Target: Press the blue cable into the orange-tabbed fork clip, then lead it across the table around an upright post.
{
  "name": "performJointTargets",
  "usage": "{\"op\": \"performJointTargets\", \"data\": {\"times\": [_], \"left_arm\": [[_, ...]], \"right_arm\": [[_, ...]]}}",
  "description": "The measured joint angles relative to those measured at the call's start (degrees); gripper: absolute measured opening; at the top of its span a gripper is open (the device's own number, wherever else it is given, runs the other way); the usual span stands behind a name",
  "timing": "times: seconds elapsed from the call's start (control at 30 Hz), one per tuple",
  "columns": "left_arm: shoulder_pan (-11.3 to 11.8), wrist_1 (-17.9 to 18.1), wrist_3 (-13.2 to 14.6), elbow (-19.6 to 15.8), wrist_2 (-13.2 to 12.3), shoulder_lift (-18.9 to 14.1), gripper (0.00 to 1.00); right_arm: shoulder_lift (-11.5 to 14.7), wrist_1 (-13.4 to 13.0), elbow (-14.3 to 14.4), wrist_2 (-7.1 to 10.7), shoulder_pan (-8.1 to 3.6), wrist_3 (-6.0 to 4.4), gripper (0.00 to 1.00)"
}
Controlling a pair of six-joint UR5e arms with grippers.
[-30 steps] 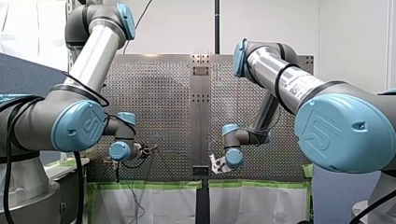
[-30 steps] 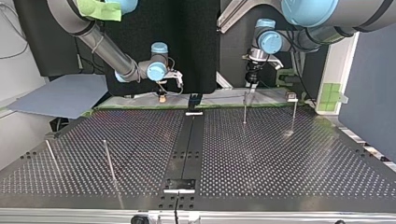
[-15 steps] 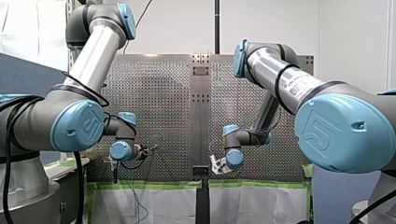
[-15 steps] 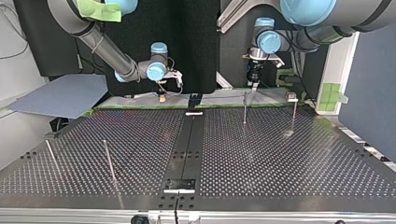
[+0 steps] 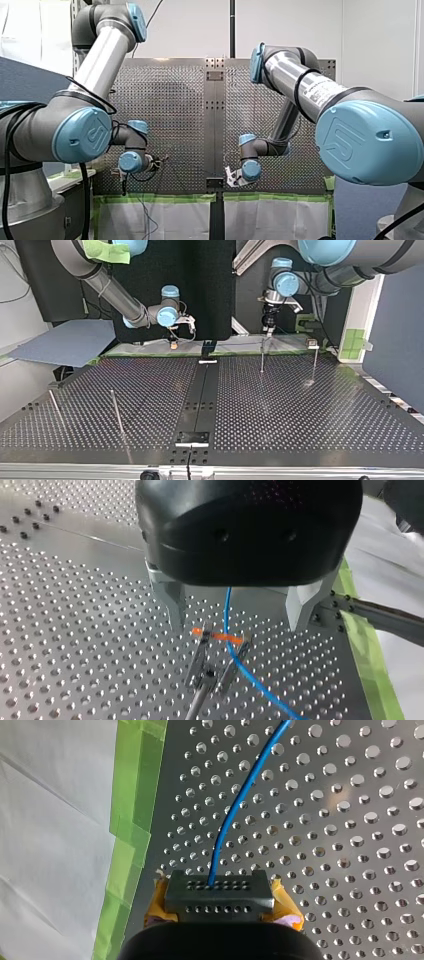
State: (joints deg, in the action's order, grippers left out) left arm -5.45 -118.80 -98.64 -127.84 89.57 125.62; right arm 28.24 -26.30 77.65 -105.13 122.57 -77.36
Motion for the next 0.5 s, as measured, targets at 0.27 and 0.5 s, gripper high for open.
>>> {"op": "performJointTargets", "data": {"times": [0.27, 0.5], "left_arm": [[-2.82, 0.05, -1.47, 0.03, 1.54, 0.00, 1.00], [-5.99, -0.72, -4.38, 1.24, 4.37, 0.03, 1.00]], "right_arm": [[-0.12, 0.01, -0.26, 0.11, 0.00, 0.00, 0.00], [-0.21, 0.01, -0.32, 0.30, 0.00, 0.00, 0.00]]}}
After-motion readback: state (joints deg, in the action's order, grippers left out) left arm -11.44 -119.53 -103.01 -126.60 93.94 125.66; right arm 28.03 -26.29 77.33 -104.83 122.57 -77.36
